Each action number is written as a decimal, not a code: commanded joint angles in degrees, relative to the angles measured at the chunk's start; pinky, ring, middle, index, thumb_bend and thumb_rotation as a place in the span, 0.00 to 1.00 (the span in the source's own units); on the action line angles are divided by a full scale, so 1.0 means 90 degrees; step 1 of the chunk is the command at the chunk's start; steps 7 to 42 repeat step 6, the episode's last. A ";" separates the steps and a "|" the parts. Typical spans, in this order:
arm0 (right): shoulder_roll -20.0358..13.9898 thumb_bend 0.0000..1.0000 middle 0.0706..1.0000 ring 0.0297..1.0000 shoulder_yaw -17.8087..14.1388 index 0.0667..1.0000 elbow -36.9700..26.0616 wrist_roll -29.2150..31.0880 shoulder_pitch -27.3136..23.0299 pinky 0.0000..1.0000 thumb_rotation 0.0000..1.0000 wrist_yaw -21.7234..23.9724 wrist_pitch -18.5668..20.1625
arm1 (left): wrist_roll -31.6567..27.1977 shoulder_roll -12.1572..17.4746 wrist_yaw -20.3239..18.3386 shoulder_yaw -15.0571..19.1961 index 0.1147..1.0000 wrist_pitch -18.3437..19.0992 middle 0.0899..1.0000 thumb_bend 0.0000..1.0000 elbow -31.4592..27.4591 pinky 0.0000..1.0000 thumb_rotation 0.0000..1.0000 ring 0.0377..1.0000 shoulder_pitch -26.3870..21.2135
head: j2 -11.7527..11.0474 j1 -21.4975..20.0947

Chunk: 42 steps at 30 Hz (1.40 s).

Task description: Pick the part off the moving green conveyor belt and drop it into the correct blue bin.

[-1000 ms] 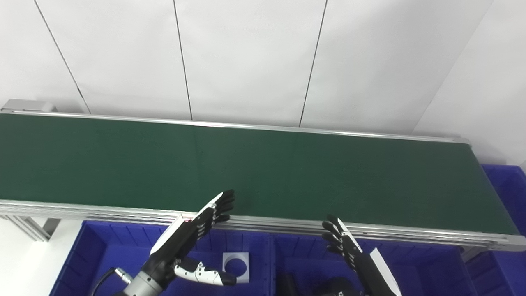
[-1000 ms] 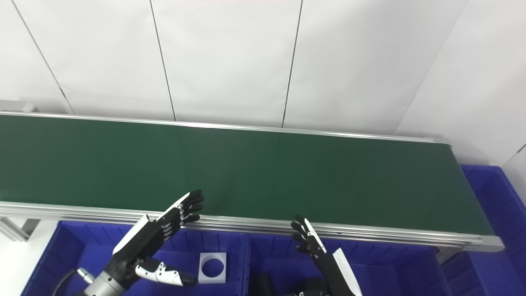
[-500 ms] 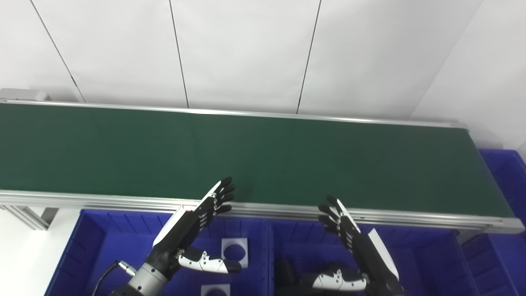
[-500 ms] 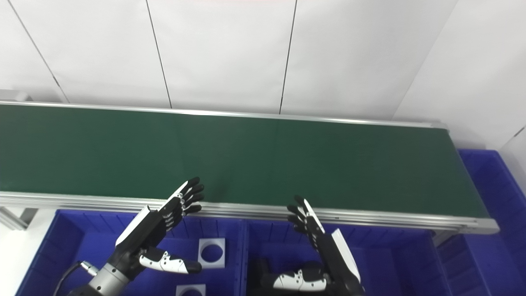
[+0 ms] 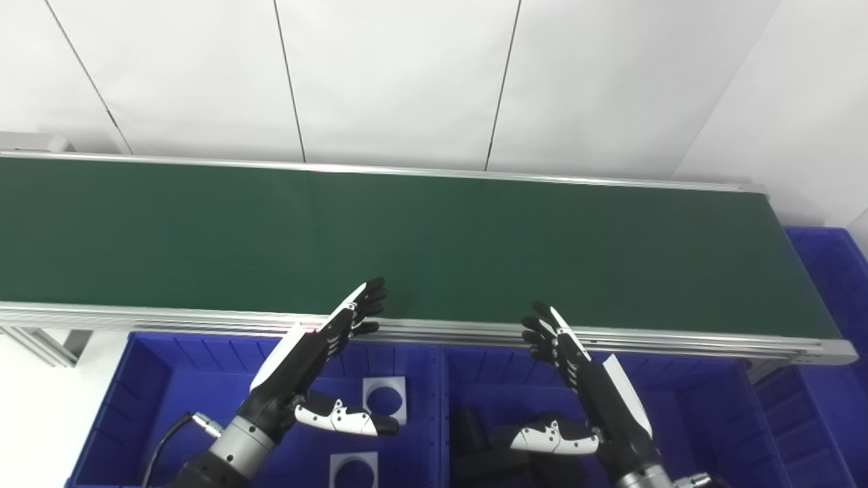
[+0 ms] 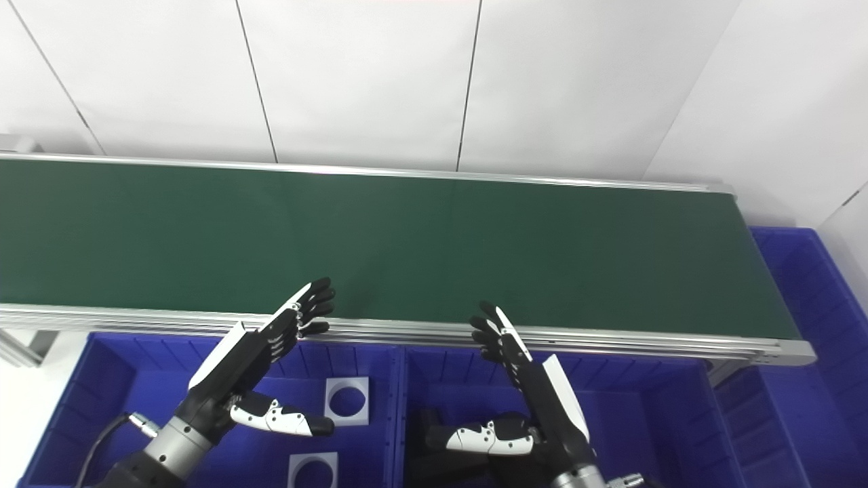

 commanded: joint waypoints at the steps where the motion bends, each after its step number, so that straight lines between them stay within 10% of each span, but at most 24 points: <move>1: 0.0004 0.84 0.91 0.89 -0.0007 0.98 -0.0198 -0.0026 -0.0033 0.84 0.19 -0.0041 0.0065 | 0.0088 0.0127 -0.0057 -0.0087 0.97 -0.0067 0.97 0.87 -0.0032 0.88 0.25 0.94 -0.0120 | -0.0008 0.0015; 42: -0.0001 0.84 0.91 0.89 0.0000 0.98 -0.0190 -0.0027 -0.0022 0.84 0.18 -0.0023 0.0065 | 0.0125 0.0272 -0.0100 -0.0205 0.97 -0.0165 0.99 0.86 0.0081 0.88 0.24 0.95 -0.0125 | -0.0048 0.0010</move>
